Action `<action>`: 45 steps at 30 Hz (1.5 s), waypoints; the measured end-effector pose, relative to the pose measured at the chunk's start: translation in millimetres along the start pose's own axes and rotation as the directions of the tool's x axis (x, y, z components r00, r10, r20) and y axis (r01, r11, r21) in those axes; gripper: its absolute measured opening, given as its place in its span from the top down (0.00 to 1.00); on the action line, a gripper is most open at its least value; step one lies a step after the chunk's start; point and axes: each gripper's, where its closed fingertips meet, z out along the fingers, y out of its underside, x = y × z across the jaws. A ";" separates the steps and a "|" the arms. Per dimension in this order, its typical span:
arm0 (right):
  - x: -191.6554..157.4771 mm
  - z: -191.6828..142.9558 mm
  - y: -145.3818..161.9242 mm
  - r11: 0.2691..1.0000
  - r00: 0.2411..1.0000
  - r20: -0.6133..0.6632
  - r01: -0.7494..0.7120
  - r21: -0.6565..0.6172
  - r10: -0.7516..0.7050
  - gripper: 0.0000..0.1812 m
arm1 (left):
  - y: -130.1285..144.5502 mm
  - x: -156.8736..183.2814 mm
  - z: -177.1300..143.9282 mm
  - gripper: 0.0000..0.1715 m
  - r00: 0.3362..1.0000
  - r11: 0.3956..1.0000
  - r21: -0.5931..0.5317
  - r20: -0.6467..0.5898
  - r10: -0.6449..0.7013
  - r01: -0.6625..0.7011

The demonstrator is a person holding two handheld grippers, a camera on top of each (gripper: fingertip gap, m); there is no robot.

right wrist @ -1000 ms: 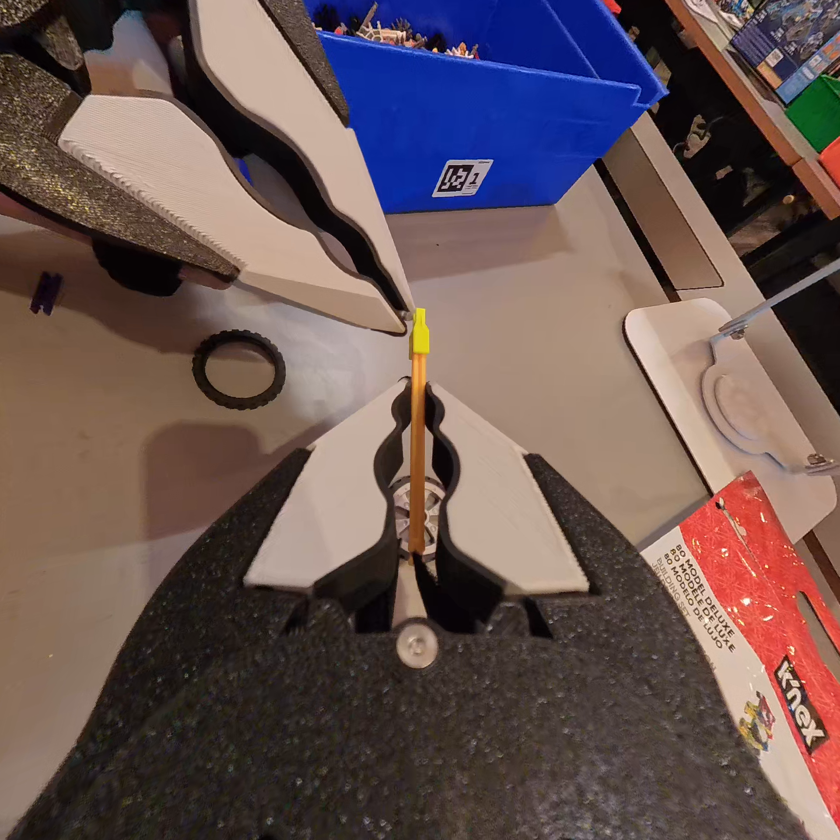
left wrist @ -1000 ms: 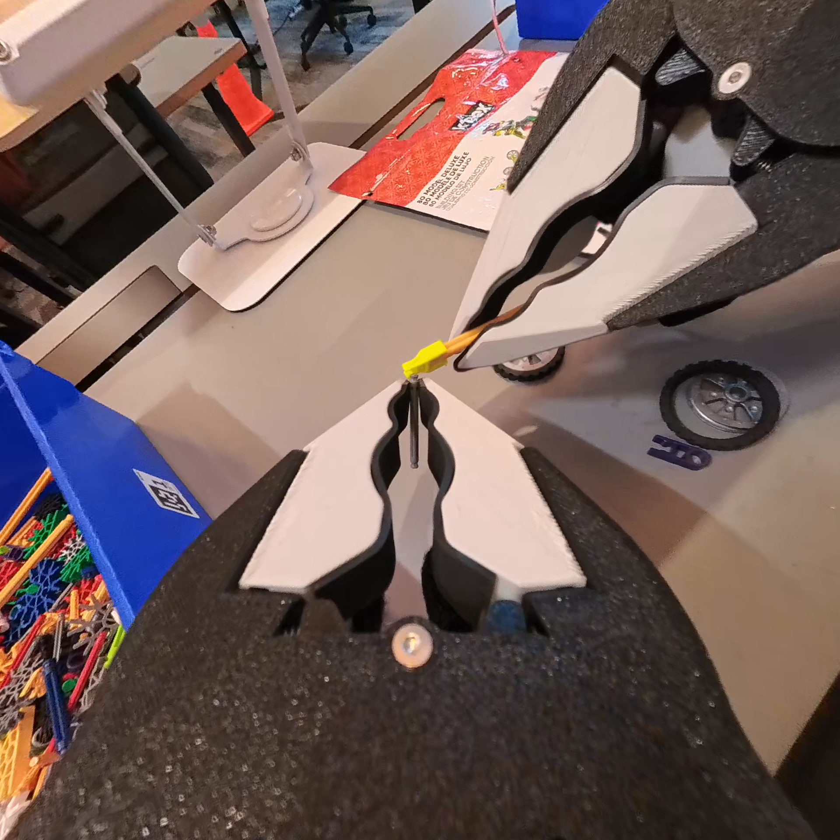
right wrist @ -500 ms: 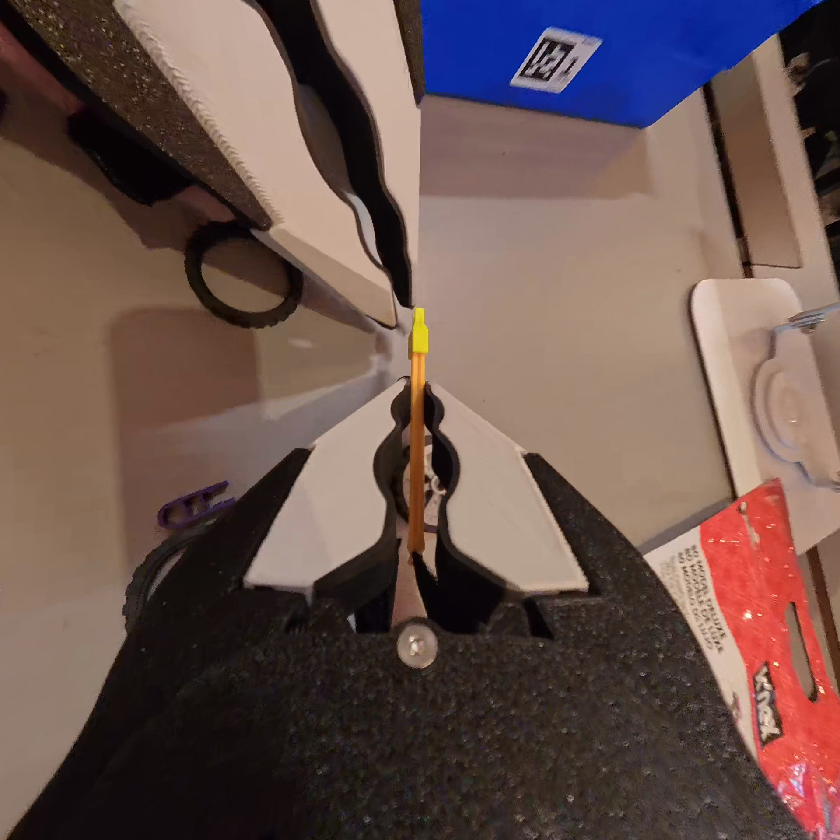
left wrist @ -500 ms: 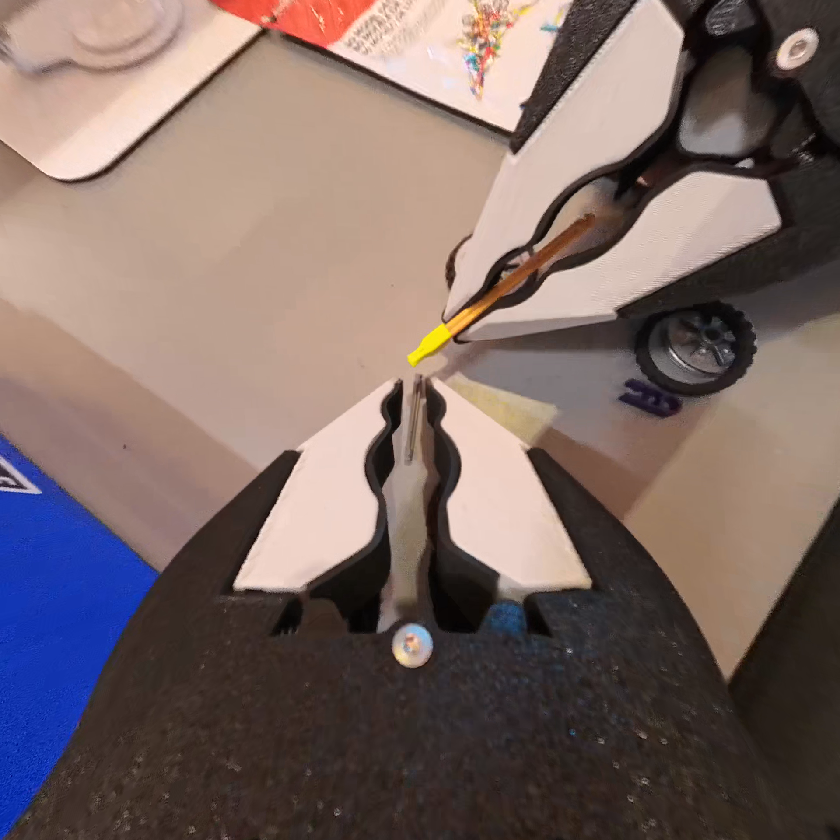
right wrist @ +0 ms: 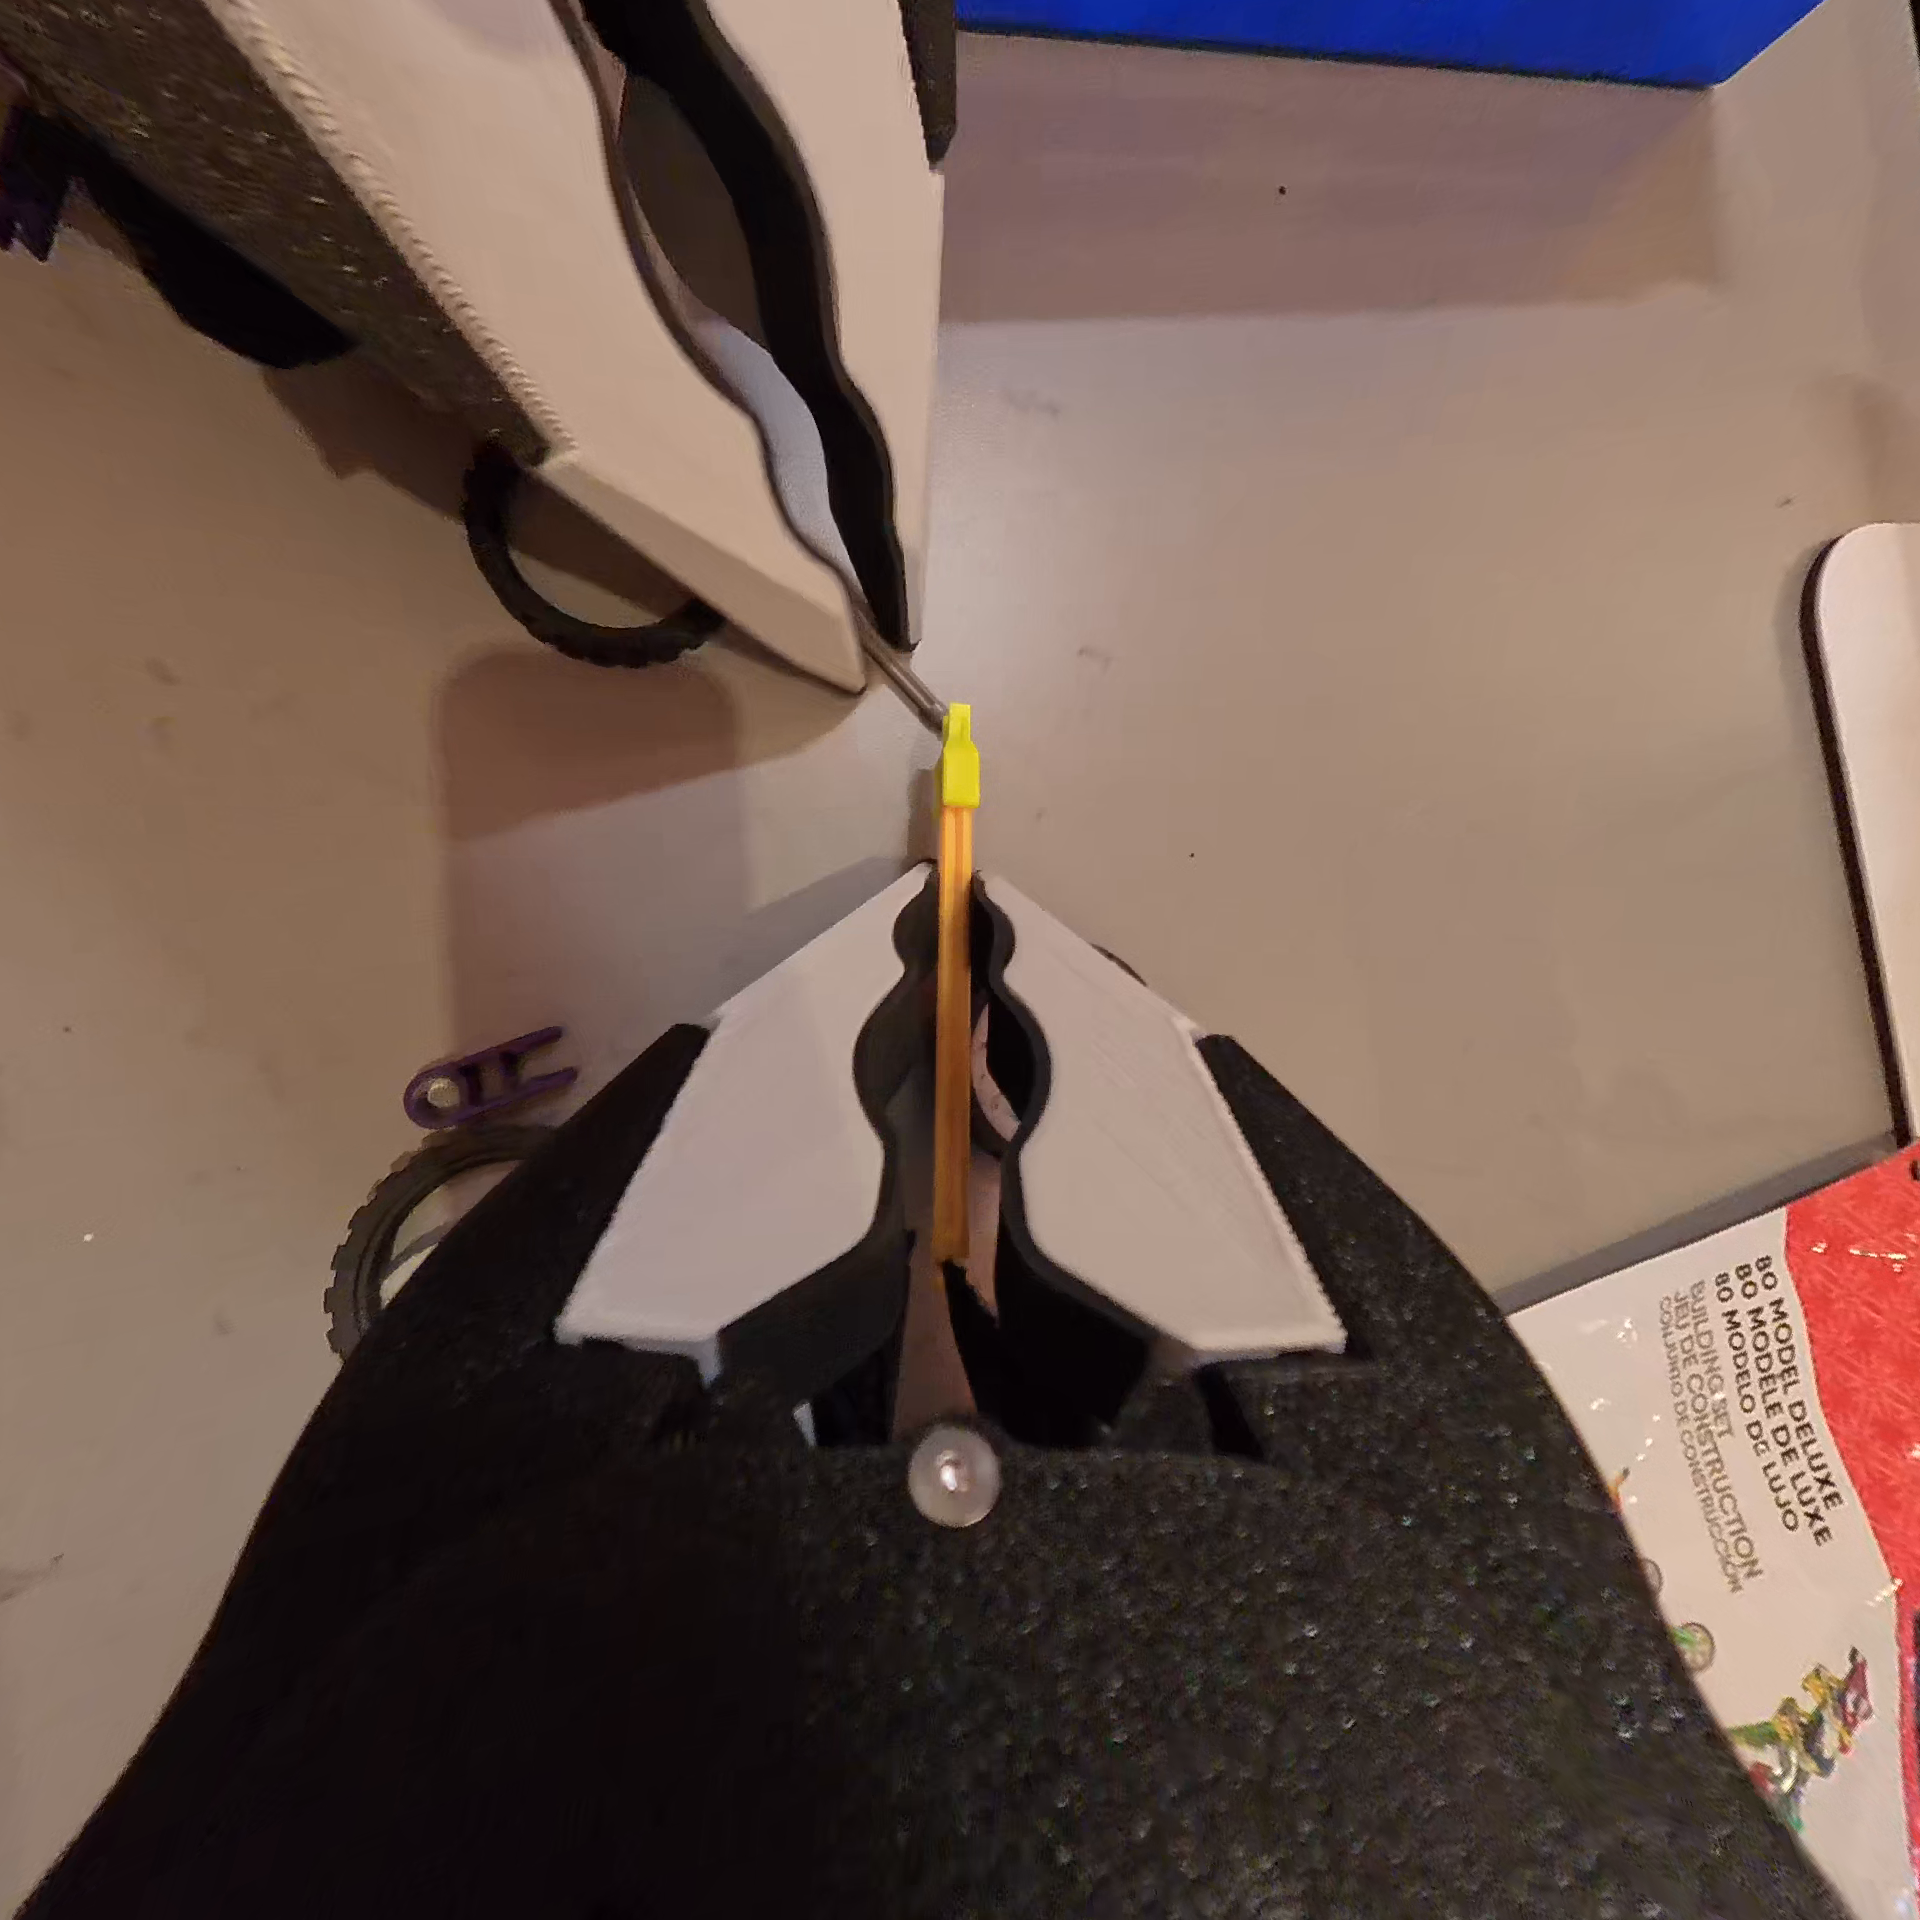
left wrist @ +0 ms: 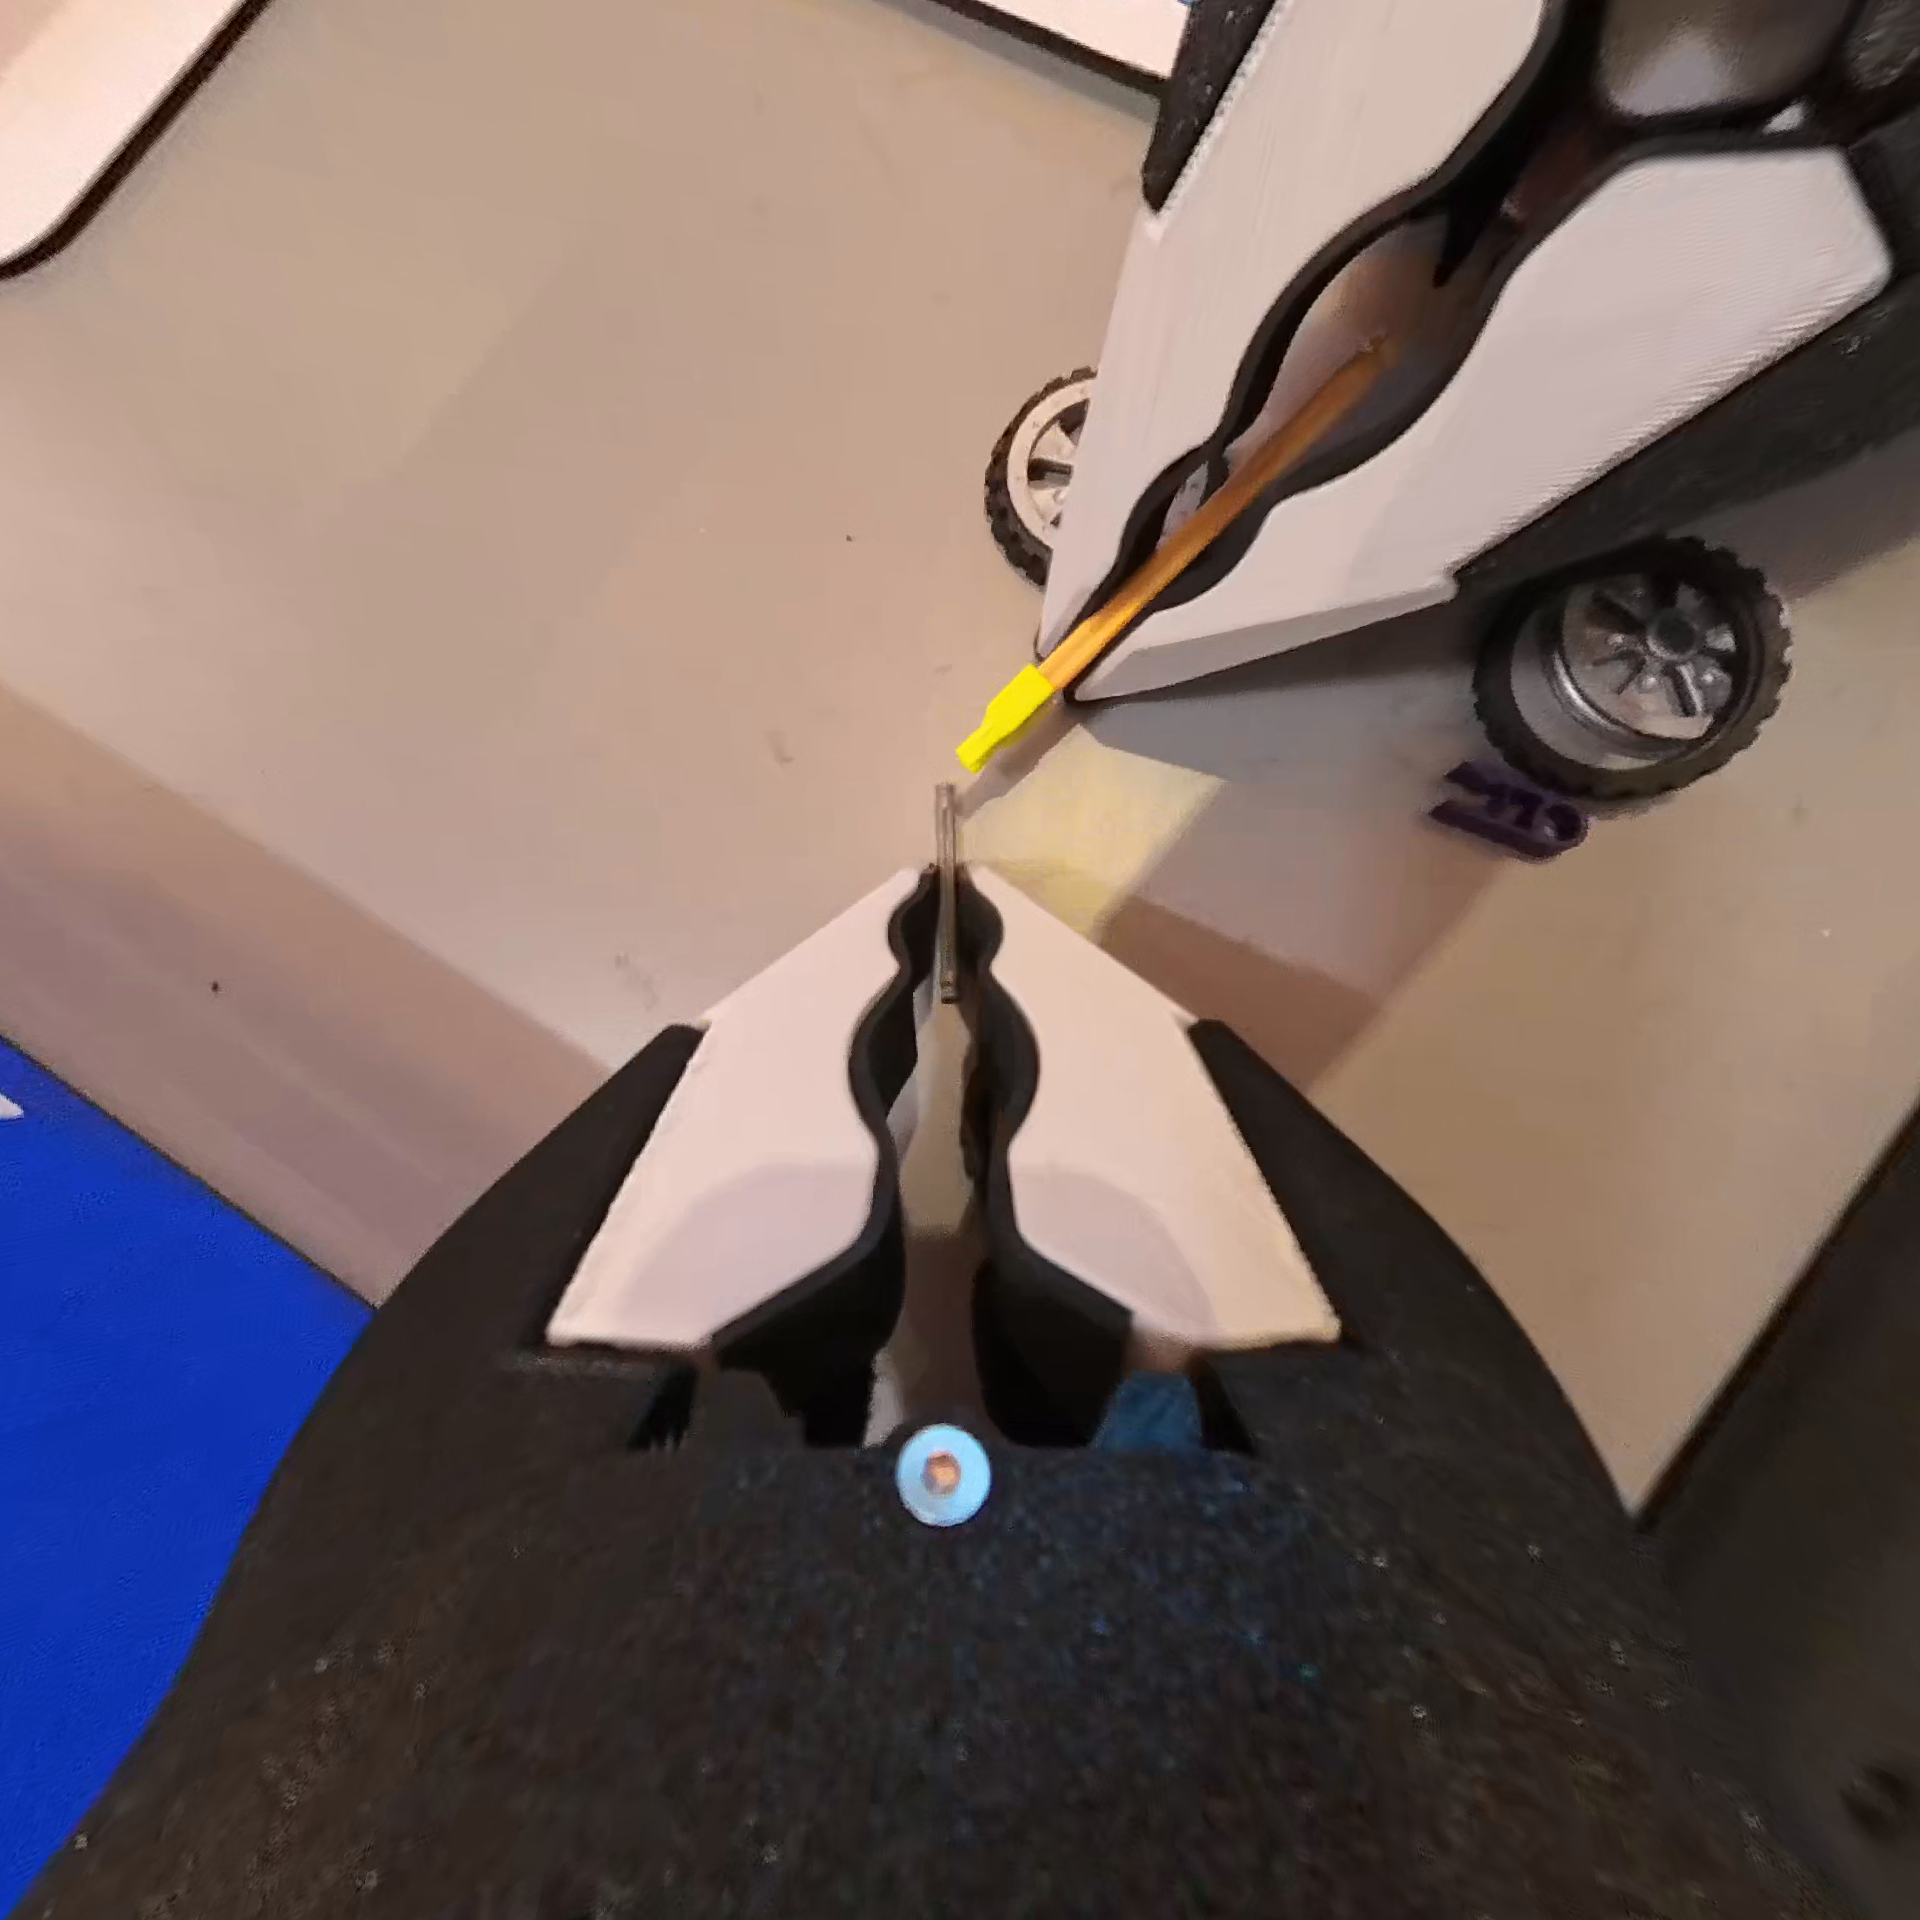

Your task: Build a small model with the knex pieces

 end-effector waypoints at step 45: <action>-7.5 -10.7 12.4 0.997 0.996 0.078 -0.027 -0.072 0.033 0.98 | -12.0 22.5 0.9 1.00 0.993 0.990 0.080 -0.055 -0.108 0.112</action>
